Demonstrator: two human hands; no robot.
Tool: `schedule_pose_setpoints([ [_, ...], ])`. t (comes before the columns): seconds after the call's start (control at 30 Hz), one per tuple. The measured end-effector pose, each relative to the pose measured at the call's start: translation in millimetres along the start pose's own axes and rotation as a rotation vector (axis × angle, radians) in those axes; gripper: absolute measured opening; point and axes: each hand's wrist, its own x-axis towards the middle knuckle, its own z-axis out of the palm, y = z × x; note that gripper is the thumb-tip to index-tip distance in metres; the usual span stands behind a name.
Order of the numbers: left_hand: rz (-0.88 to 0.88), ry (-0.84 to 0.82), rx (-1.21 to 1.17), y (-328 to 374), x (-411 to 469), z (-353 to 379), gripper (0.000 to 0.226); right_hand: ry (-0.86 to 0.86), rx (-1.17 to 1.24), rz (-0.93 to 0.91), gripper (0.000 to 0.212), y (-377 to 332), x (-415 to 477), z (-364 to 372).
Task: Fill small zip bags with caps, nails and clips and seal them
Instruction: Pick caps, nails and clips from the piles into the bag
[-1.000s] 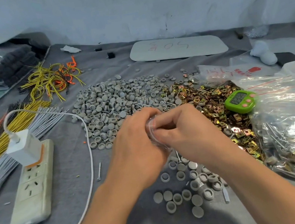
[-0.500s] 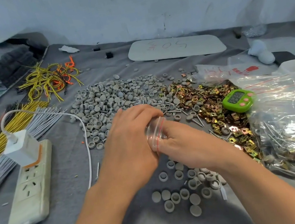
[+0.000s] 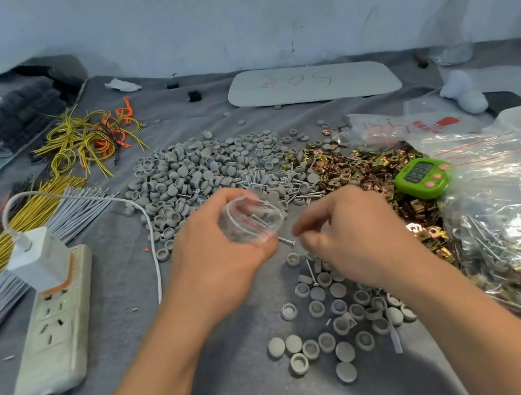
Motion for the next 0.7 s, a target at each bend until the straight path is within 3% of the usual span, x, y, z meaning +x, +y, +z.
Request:
schedule_pose_setpoints([
  [0.07, -0.005, -0.006, -0.042, 2.8, -0.1, -0.9, 0.046, -0.057, -0.158, -0.026, 0.004, -5.6, -0.8, 7.8],
  [0.13, 0.003, -0.038, -0.053, 4.8, -1.1, -0.4, 0.05, -0.087, -0.253, -0.028, 0.007, -11.0, -1.0, 13.6],
  [0.37, 0.032, -0.061, 0.047, 6.6, -5.3, 0.4, 0.056, -0.002, -0.233, 0.084, 0.013, -14.4, 2.8, 8.3],
  [0.57, 0.039, -0.056, 0.056, 6.3, -3.8, -0.3, 0.062, -0.204, -0.296, 0.058, 0.026, -12.2, 2.7, 3.5],
  [0.7, 0.041, -0.077, 0.074, 5.6, -3.6, 0.5, 0.063, -0.161, -0.352, -0.038, 0.014, -12.0, -0.8, 8.2],
])
